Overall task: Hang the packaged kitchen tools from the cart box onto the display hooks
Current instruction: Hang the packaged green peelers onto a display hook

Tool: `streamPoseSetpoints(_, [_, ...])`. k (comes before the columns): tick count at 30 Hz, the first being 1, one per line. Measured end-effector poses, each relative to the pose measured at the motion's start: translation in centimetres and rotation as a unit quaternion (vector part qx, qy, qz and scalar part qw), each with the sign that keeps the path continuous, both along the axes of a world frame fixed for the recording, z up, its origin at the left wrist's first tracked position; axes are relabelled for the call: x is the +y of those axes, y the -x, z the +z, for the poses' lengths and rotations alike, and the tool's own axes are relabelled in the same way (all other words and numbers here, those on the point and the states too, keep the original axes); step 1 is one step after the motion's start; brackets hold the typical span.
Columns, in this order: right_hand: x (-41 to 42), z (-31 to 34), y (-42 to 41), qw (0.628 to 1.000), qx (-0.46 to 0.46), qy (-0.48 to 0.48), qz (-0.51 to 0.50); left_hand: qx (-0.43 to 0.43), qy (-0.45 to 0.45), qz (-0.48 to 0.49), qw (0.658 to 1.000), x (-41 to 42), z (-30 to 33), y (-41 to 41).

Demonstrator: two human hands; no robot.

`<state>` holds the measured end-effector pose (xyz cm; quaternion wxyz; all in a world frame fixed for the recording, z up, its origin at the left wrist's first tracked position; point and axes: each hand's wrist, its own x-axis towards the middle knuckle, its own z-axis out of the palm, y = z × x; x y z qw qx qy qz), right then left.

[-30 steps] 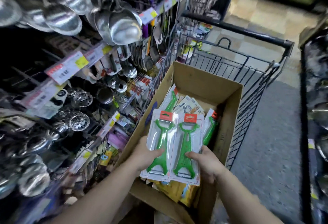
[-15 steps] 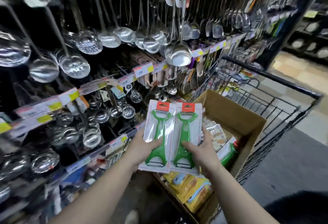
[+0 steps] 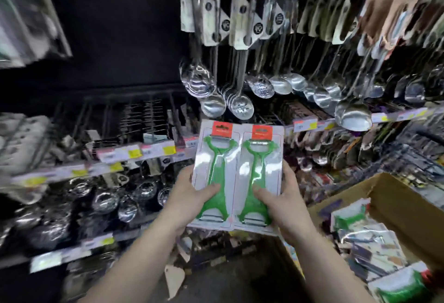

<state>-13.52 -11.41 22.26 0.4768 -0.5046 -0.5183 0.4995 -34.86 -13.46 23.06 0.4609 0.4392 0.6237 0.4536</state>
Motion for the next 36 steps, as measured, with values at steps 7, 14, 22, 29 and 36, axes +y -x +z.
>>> streamPoseSetpoints(7, [-1.7, 3.4, 15.2, 0.994, 0.025, -0.038, 0.096, 0.013, -0.044, 0.068, 0.997, -5.2, 3.3, 15.1])
streamPoseSetpoints(14, [-4.1, 5.3, 27.9, 0.982, 0.044, -0.057, 0.177, -0.002, -0.075, 0.157, 0.985, -11.0, 5.0, 26.7])
streamPoseSetpoints(22, [-5.5, 6.7, 36.4, 0.971, 0.055, -0.068, 0.223, -0.030, -0.105, 0.193, 0.975, -14.7, 6.6, 33.7])
streamPoseSetpoints(29, [-4.9, 10.5, 40.0, 0.959, 0.044, -0.128, 0.250, -0.045, -0.148, 0.204, 0.967, -14.3, 8.9, 37.1])
streamPoseSetpoints(36, [-2.9, 14.7, 42.9, 0.949, -0.001, -0.210, 0.236, -0.044, -0.199, 0.249, 0.947, -12.6, 11.6, 39.3])
